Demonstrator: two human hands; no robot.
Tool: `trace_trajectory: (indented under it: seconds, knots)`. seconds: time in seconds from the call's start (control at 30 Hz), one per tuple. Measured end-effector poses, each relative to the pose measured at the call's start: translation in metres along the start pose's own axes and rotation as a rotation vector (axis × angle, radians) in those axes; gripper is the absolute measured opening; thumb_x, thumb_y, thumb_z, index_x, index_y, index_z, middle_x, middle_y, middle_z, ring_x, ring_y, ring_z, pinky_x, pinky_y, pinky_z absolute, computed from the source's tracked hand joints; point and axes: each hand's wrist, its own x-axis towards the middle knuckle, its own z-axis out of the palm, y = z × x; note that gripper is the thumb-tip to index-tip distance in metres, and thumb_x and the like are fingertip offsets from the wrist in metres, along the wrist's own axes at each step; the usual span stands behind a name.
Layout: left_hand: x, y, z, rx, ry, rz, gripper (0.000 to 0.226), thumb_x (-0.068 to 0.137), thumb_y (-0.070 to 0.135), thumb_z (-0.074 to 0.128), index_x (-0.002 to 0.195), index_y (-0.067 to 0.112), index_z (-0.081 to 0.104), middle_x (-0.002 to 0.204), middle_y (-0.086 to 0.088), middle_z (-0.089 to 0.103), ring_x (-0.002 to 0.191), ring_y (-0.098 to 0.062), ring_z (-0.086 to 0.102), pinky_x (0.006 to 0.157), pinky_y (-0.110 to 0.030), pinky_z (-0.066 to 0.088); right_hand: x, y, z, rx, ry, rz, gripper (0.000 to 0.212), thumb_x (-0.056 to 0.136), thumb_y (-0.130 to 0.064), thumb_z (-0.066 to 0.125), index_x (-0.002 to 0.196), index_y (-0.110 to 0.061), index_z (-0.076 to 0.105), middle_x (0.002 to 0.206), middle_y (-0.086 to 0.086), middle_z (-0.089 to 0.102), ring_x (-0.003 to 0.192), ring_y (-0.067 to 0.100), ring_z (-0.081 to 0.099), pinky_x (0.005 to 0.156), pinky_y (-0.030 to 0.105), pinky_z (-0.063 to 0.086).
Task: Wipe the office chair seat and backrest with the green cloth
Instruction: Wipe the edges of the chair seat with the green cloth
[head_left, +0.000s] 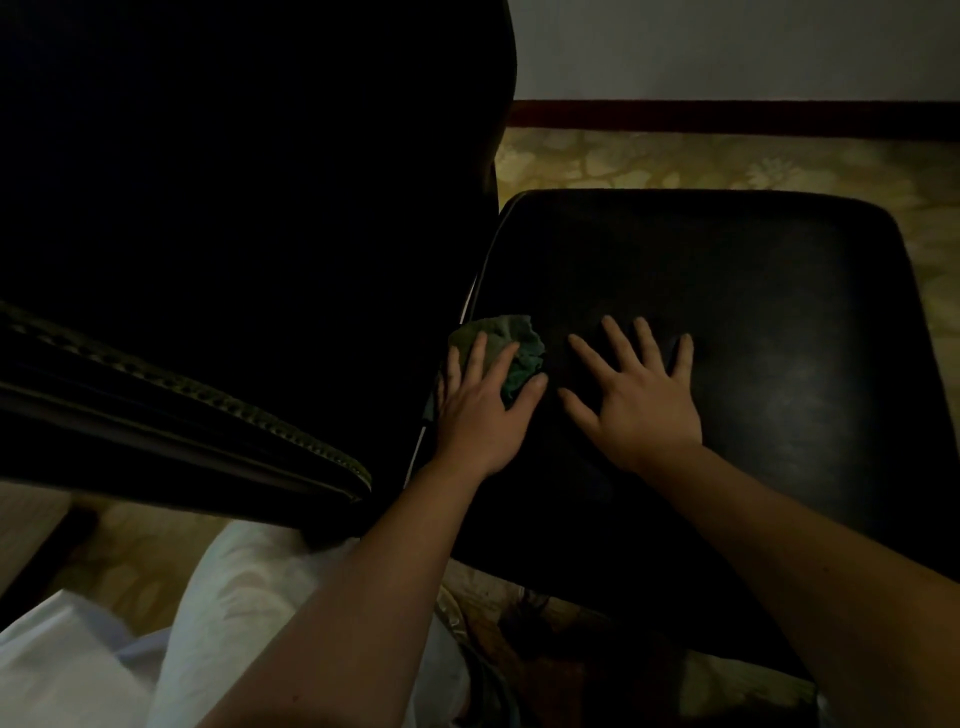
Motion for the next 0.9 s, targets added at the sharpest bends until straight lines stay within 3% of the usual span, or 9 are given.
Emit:
trace_trajectory:
  seconds: [0.1,0.23,0.43,0.9]
  knots:
    - [-0.017,-0.008,0.007,0.01,0.02,0.038,0.071,0.096,0.074,0.03,0.158,0.045,0.014,0.169,0.011,-0.008,0.155,-0.019,-0.015,0.126,-0.042,-0.001,0.0,0.001,-0.005,-0.001,-0.028,-0.006,0.072,0.091,-0.076,0.014,0.155,-0.044,0.006,0.166,0.0,0.003,0.152,0.031,-0.003,0.113,0.066,-0.007]
    - [-0.027,-0.017,0.014,-0.011,0.023,0.067,0.07,0.095,0.075,0.029,0.157,0.047,0.013,0.169,0.014,-0.01,0.154,-0.015,-0.018,0.124,-0.04,-0.002,0.019,0.007,-0.017,-0.019,0.011,-0.013,0.072,0.088,-0.077,0.025,0.151,-0.042,0.022,0.158,0.005,0.026,0.145,0.033,0.021,0.113,0.069,0.001]
    - [-0.014,-0.011,0.006,-0.013,-0.012,0.05,0.068,0.096,0.073,0.028,0.157,0.048,0.014,0.169,0.012,-0.009,0.154,-0.019,-0.018,0.126,-0.043,-0.003,0.025,0.007,-0.003,-0.012,0.015,0.012,0.073,0.089,-0.079,0.009,0.154,-0.045,0.004,0.166,0.003,0.002,0.152,0.03,-0.005,0.112,0.069,-0.006]
    - [0.008,0.003,0.002,0.008,0.025,0.034,0.071,0.095,0.074,0.029,0.158,0.044,0.013,0.17,0.009,-0.007,0.155,-0.021,-0.014,0.126,-0.044,-0.002,0.024,0.006,-0.001,-0.011,0.032,0.034,0.074,0.089,-0.079,0.011,0.154,-0.045,0.006,0.166,0.002,0.003,0.152,0.029,-0.006,0.114,0.067,-0.007]
